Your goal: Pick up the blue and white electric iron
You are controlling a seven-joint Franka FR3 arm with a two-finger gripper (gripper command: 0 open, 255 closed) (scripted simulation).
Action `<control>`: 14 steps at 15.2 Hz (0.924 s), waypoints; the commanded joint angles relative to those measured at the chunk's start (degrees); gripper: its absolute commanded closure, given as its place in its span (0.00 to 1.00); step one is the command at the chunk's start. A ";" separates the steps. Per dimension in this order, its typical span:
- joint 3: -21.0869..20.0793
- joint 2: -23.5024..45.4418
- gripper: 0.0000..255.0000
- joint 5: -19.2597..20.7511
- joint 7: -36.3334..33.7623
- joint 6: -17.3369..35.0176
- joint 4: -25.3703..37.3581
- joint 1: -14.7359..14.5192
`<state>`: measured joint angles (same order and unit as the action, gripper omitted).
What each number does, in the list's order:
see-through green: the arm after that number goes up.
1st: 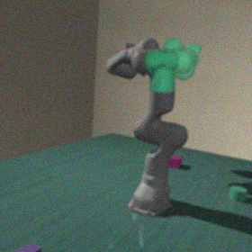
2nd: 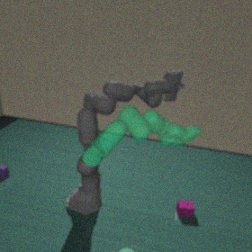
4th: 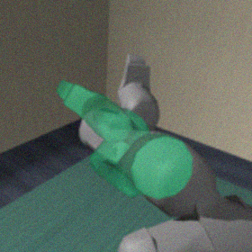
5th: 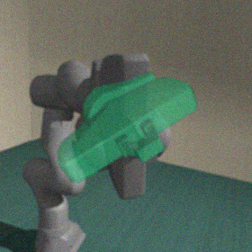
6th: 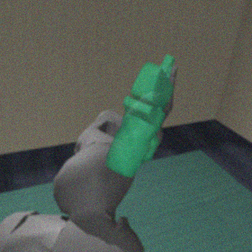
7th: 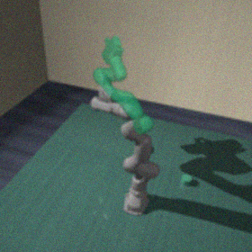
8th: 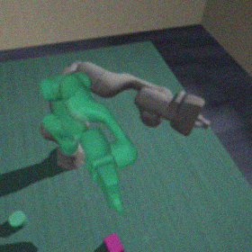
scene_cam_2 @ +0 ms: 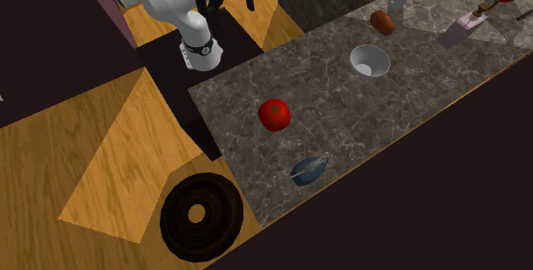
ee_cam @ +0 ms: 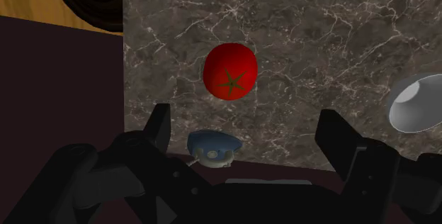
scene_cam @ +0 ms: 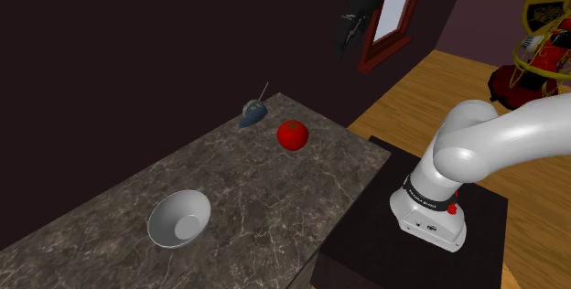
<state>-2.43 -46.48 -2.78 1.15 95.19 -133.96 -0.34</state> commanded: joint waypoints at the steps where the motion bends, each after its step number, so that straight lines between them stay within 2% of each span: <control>1: 0.00 0.00 0.00 0.00 0.00 0.00 0.00 0.00; 7: 3.79 7.57 0.00 3.51 12.10 12.02 -3.43 -1.95; 14: 7.79 19.98 0.00 6.08 25.56 25.55 -3.03 -4.39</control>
<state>4.83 -28.94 3.06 24.64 118.97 -138.01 -4.29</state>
